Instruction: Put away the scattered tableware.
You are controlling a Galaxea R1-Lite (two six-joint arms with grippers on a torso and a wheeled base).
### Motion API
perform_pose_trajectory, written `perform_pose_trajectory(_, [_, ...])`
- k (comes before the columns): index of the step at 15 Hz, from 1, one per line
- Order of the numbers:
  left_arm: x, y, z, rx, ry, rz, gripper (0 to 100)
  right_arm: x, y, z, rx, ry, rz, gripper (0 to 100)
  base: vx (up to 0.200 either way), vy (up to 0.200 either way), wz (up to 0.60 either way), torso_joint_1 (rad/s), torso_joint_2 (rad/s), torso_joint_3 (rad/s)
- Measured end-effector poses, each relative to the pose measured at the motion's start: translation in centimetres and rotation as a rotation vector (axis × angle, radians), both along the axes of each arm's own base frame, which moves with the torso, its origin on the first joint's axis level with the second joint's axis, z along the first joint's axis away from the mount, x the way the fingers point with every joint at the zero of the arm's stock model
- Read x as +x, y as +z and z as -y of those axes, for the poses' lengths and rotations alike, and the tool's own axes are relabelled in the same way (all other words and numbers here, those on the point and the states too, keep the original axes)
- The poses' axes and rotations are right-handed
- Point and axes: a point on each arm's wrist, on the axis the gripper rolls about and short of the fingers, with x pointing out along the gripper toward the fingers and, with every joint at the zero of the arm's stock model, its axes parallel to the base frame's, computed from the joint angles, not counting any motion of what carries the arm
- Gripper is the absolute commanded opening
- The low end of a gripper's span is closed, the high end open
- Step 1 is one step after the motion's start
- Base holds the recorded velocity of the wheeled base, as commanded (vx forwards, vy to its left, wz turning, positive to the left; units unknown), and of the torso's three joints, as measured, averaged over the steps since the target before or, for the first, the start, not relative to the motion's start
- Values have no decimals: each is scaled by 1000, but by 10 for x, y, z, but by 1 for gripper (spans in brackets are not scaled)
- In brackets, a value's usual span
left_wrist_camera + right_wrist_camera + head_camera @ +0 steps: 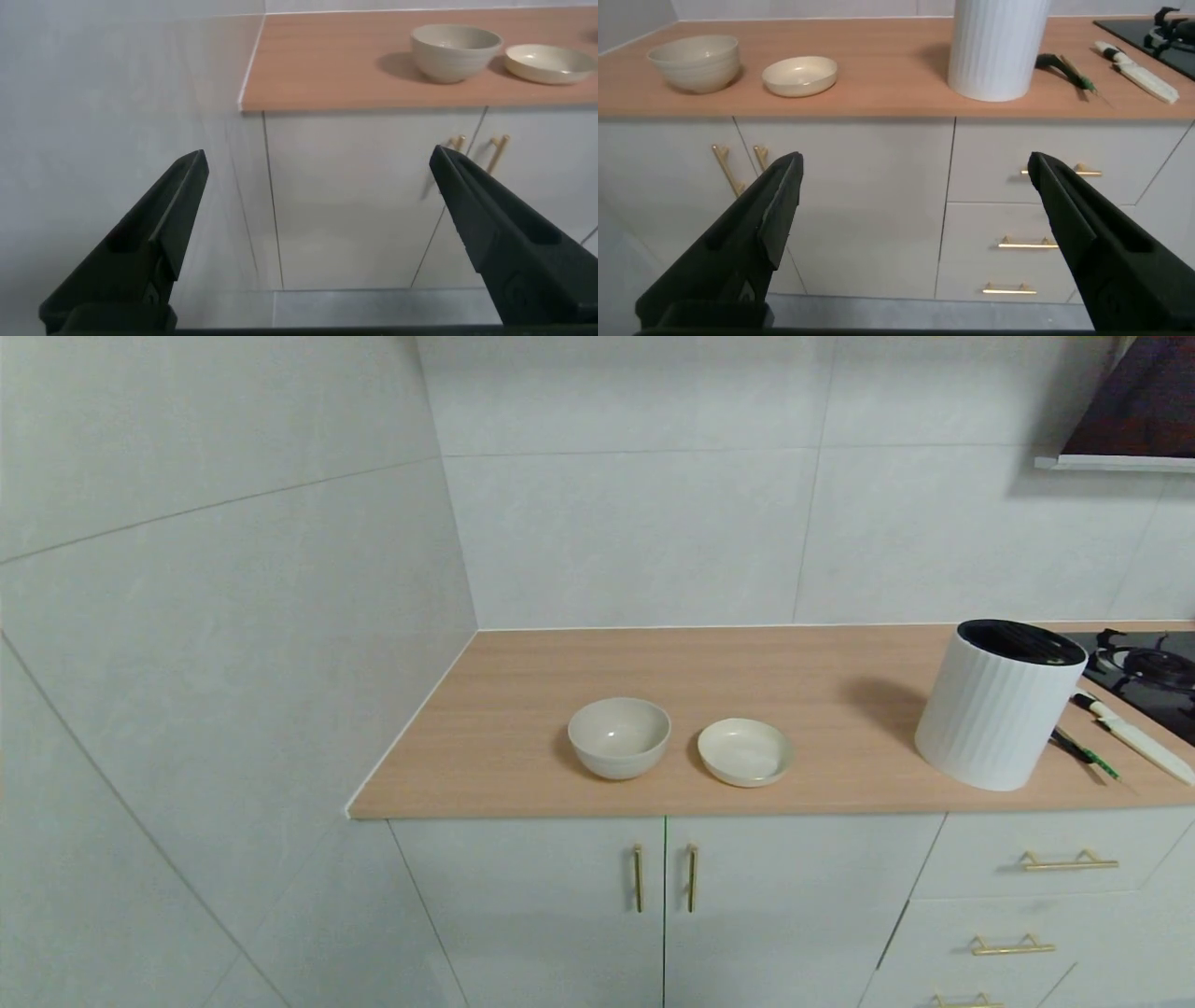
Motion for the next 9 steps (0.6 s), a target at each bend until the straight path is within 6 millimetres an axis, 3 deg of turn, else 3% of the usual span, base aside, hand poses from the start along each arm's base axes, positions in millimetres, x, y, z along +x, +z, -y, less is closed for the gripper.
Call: perform_pose_trajectory(9, [0, 0, 0, 0, 0, 0, 100, 0, 0, 0, 0, 1, 0, 100, 0, 0, 0, 0, 0, 0])
